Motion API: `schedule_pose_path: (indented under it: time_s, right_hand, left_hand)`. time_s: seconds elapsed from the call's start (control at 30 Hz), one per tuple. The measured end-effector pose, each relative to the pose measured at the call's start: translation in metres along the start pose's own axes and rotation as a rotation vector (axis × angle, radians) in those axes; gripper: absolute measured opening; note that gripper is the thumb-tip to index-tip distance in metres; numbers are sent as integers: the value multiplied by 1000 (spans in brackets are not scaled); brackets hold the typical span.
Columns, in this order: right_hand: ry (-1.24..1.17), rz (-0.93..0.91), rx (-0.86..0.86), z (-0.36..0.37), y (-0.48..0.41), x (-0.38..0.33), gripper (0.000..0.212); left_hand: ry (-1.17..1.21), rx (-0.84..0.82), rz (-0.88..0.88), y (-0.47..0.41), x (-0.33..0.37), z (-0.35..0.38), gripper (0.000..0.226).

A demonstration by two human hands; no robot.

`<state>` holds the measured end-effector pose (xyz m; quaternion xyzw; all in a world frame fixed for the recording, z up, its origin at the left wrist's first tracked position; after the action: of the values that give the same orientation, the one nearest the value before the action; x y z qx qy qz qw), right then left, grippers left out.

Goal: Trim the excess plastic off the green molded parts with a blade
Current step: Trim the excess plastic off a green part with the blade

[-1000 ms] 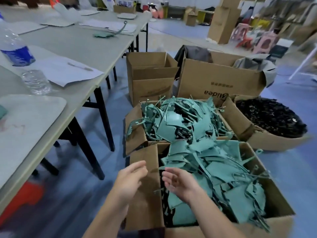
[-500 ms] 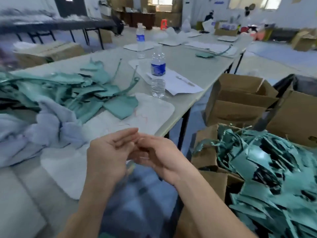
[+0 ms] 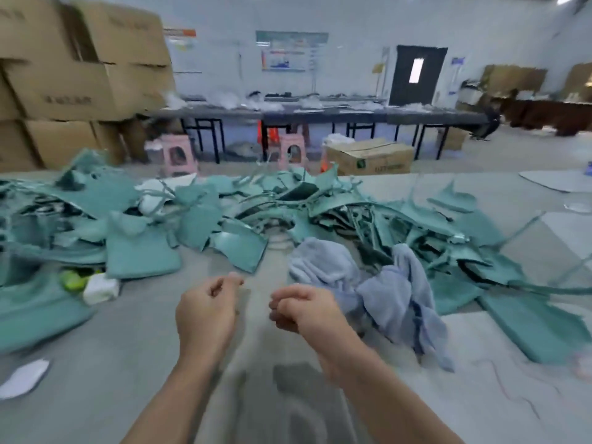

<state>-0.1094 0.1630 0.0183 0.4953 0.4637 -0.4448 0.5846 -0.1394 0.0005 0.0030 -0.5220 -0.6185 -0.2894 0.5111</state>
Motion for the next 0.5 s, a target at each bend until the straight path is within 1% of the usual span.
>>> schedule_pose_path:
  time_s: [0.07,0.13,0.2,0.23,0.33,0.43,0.47,0.5]
  right_hand:
    - [138,-22,50,9,-30,-2,24]
    - [306,-35,120,13,-57,-7,24]
    - [464,-79,166,16,-81,-14,27]
    - [554,-102,161,18,-94,-17,31]
    - [851,-141,63,31,-129,-23,49]
    - [1081,-177,-18,46,-162,-13,88]
    - [1137,-174,-35,49,-172,-8,96]
    - [1183,-165,-40,52,-180,-3,100]
  left_hand:
    - [-57,60,-18,-24,-13,-12,18]
    - [-65,100,-33,-41,-27,-19,15]
    - [-50,93,-55,-51,-40,-21,26]
    - [-33,75,-72,-54,-45,-21,32]
    - [-39,29,-86,-60,-53,-16,38]
    - [-53,20,-65,-61,-57,-15,39]
    - [-56,21,-66,-63,-58,-15,40]
    - [-61,24,-67,-64,-59,-15,40]
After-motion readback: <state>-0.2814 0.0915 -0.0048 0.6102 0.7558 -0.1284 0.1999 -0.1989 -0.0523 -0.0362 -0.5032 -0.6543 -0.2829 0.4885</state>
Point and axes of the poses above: each hand's wrist, its own y-axis away from the middle knuckle, its own z-axis out of the palm, x = y × z, the point moved 1 cm from there along -y, towards the middle knuckle, and after that the axes turned 7 degrees about -x, right-handed, at the moved point
